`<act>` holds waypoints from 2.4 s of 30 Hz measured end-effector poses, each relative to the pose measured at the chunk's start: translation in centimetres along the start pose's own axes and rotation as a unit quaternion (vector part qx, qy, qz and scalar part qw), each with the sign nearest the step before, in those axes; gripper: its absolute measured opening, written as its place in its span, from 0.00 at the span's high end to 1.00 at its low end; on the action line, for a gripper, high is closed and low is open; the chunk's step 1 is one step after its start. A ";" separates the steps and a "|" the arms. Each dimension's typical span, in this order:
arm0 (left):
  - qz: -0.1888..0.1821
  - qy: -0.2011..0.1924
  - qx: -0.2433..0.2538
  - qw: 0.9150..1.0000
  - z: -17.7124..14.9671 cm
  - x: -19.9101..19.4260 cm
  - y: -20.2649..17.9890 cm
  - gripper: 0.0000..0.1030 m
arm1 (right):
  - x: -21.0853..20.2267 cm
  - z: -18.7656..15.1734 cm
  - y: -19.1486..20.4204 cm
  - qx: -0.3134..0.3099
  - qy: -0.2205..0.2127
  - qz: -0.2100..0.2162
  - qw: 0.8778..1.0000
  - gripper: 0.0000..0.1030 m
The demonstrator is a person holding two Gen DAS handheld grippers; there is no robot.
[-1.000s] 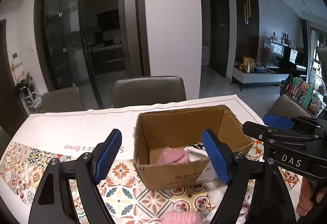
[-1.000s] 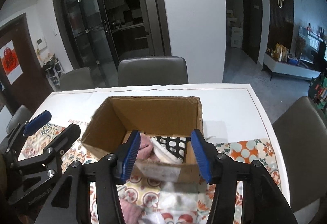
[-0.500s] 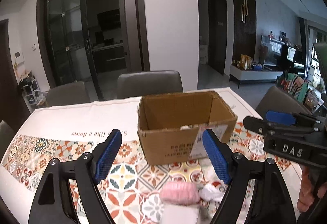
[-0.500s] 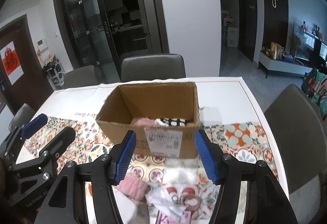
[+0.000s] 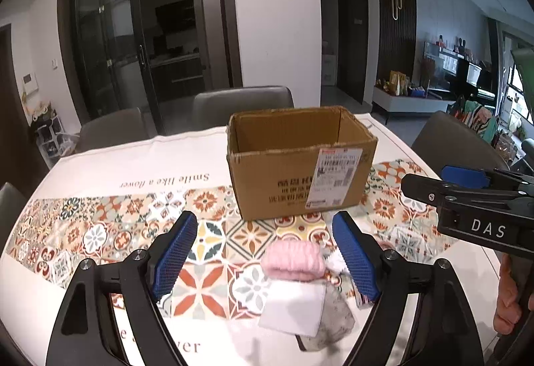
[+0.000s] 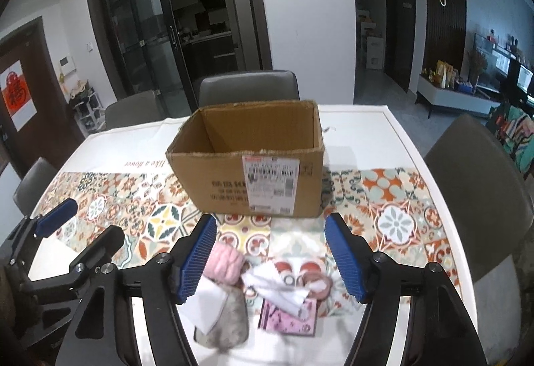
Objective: Organize soft objects
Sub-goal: 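Move both tools back toward the remaining items on the table, then grasp the white square cloth with the left tool while the right tool grasps the pink Kuromi tissue pack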
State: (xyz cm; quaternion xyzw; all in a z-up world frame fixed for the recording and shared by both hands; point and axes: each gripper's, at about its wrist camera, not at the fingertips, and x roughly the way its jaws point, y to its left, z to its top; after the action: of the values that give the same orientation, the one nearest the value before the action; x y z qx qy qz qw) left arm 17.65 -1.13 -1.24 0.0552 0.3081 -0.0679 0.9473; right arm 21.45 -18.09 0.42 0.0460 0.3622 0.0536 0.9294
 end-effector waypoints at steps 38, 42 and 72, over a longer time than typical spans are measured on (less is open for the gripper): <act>-0.064 0.203 -0.028 0.977 -10.2 7.6 0.8 0.18 | 7.9 -10.9 -1.0 0.063 0.212 -0.015 0.975 0.28; -0.063 0.216 -0.023 0.974 -10.6 8.8 0.7 0.18 | 9.5 -11.4 -1.1 0.066 0.235 -0.015 0.970 0.28; -0.076 0.246 -0.017 0.966 -12.1 13.7 0.1 0.44 | 12.8 -11.5 -1.6 0.013 0.235 -0.083 0.968 0.22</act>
State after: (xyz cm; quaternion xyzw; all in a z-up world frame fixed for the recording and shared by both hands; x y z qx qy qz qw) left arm 21.62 -0.54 -19.07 0.0309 0.5361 -0.1188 0.8352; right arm 23.11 -17.47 -16.75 0.0136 0.5738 -0.0191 0.8186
